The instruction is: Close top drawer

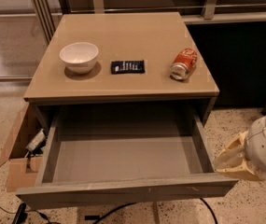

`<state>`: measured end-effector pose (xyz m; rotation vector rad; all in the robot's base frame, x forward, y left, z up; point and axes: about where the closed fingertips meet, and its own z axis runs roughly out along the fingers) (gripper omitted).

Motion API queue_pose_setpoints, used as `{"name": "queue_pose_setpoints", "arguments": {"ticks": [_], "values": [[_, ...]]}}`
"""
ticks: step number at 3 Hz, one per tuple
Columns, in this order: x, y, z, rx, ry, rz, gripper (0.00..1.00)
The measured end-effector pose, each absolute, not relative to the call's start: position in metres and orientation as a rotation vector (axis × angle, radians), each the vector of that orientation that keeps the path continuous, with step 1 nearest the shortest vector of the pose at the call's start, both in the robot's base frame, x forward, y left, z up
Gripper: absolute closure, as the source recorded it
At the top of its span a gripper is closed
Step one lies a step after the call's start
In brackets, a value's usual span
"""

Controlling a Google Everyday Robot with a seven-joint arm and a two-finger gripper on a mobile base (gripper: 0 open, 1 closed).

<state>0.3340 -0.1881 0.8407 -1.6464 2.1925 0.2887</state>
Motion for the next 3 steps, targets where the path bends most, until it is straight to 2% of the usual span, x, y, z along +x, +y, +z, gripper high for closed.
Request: {"name": "queue_pose_setpoints", "arguments": {"ticks": [1, 3], "values": [[0.334, -0.188, 0.841, -1.646, 2.192, 0.289, 1.0], [0.318, -0.153, 0.769, -1.58, 2.292, 0.434, 1.0]]}}
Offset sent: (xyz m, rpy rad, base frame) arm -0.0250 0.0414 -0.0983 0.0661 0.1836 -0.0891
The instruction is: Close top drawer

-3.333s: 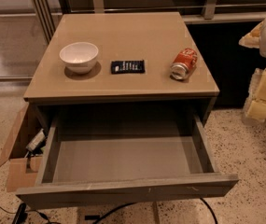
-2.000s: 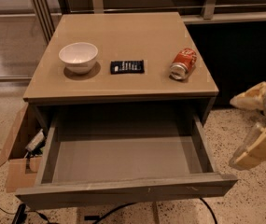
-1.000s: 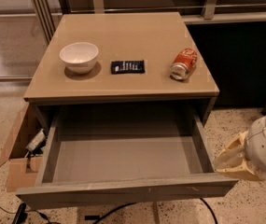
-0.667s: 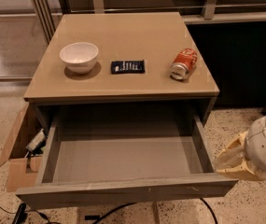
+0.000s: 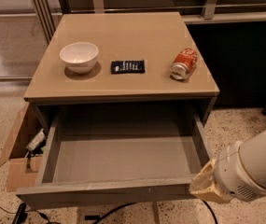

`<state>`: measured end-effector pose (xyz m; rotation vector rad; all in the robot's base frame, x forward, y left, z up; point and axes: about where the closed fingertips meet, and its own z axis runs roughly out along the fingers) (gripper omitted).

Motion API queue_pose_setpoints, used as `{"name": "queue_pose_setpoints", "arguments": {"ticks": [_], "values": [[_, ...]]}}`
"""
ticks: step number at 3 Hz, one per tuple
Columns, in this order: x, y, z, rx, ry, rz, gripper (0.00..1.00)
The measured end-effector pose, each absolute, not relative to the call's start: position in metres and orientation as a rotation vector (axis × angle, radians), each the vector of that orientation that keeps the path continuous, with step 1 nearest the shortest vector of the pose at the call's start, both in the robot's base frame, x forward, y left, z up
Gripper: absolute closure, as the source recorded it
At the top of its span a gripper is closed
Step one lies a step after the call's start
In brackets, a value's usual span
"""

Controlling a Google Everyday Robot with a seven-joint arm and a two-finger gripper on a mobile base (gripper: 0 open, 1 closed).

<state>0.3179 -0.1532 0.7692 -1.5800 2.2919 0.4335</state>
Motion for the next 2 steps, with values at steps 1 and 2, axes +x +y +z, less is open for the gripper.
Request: {"name": "queue_pose_setpoints", "arguments": {"ticks": [1, 2], "values": [[0.316, -0.137, 0.74, -1.542, 2.3, 0.469, 1.0], [0.31, -0.125, 0.706, -1.492, 2.328, 0.506, 1.0]]}}
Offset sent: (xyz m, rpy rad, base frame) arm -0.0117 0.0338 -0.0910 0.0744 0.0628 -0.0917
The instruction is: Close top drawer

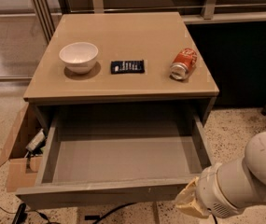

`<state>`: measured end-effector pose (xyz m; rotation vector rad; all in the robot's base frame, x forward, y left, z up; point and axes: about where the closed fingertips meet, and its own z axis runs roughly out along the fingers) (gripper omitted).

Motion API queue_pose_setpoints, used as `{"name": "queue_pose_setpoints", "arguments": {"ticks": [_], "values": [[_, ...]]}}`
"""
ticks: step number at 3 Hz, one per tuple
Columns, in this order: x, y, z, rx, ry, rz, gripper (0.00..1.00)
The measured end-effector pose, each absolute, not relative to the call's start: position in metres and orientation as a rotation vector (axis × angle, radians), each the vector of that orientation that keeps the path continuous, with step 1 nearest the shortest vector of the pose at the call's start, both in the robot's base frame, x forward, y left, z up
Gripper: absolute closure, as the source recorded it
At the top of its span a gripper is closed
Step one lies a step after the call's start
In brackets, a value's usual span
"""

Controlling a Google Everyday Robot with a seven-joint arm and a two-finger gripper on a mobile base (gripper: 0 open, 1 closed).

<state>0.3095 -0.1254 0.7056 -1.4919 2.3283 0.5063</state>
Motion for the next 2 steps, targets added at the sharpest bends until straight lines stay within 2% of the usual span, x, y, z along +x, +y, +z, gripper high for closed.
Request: {"name": "queue_pose_setpoints", "arguments": {"ticks": [1, 2], "values": [[0.3035, -0.1193, 0.6861, -1.473, 2.344, 0.52, 1.0], [0.3034, -0.1193, 0.6852, -1.472, 2.344, 0.517, 0.8]]}}
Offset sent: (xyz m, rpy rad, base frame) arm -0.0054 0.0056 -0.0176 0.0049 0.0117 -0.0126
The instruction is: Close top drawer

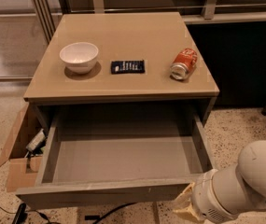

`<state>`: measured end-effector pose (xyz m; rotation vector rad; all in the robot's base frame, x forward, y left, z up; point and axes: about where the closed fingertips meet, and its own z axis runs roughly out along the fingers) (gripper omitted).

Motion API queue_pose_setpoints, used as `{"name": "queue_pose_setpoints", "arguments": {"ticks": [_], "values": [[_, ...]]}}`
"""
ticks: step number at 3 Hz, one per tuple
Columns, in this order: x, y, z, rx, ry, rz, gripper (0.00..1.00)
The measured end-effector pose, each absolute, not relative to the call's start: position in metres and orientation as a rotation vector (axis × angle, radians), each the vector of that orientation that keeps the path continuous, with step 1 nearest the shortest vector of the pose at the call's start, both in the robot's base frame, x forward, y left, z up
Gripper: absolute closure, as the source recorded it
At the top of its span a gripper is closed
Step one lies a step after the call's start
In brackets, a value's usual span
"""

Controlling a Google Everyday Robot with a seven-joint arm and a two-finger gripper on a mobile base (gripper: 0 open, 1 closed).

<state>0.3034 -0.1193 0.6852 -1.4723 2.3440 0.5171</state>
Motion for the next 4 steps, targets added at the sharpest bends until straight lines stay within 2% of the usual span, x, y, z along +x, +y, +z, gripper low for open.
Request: {"name": "queue_pose_setpoints", "arguments": {"ticks": [1, 2, 3, 4], "values": [[0.305, -0.117, 0.686, -1.478, 2.339, 0.512, 0.51], [0.31, -0.111, 0.687, -1.492, 2.328, 0.498, 0.28], [0.346, -0.101, 0.675, -1.503, 2.317, 0.484, 0.04], [0.351, -0.1, 0.672, -1.505, 2.317, 0.482, 0.02]]}}
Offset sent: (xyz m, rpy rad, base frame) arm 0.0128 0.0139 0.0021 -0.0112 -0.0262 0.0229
